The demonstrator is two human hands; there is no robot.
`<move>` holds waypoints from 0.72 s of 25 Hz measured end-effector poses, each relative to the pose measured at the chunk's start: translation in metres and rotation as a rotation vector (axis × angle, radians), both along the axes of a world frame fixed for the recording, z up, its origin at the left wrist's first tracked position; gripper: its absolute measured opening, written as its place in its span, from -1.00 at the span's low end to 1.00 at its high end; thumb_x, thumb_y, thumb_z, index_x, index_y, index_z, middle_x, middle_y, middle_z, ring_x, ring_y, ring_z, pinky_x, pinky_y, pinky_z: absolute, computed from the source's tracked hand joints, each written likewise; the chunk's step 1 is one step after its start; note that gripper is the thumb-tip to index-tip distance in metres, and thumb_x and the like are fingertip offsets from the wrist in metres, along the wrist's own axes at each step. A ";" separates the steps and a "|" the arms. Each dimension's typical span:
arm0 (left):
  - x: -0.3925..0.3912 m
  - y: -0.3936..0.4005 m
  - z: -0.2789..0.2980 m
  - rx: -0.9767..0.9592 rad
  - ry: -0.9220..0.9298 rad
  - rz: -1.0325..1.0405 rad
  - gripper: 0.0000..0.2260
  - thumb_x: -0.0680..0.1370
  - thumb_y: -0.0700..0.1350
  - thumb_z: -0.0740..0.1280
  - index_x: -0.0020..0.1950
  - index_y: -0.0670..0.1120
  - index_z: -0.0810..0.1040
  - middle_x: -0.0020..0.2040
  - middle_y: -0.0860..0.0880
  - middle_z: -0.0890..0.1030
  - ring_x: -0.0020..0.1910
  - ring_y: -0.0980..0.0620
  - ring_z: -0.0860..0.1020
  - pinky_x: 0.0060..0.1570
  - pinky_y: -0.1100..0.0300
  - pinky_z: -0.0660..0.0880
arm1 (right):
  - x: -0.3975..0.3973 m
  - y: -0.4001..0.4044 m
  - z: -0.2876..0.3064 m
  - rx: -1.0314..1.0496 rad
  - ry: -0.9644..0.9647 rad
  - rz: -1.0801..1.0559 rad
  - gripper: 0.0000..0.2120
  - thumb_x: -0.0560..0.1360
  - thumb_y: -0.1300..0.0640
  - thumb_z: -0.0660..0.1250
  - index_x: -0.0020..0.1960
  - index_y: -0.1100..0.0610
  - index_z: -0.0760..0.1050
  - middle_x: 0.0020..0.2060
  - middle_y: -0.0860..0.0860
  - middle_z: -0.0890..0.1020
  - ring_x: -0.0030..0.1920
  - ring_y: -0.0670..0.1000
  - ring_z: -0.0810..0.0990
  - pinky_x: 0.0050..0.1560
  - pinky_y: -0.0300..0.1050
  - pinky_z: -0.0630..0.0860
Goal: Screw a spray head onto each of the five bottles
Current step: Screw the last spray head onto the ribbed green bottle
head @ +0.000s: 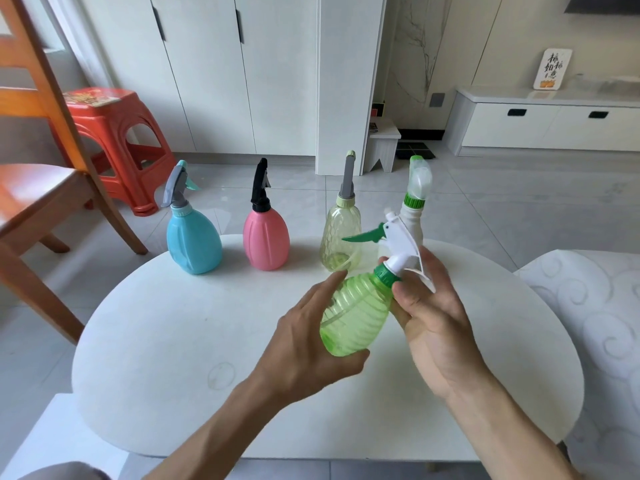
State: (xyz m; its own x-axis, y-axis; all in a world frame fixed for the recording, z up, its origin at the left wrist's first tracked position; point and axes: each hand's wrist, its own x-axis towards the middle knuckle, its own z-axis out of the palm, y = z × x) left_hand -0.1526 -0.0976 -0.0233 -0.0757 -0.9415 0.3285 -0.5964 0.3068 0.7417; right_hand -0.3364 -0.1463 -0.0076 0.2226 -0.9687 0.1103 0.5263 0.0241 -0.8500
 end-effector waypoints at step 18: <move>-0.016 0.013 -0.006 0.030 0.119 0.125 -0.29 0.18 0.06 0.57 0.28 0.19 0.39 0.03 0.18 0.57 -0.08 0.16 0.55 -0.20 0.38 0.44 | 0.016 0.009 0.003 -0.241 0.235 0.076 -0.78 0.52 0.04 0.36 0.05 0.17 0.58 0.03 0.13 0.65 0.17 0.13 0.59 0.21 -0.01 0.48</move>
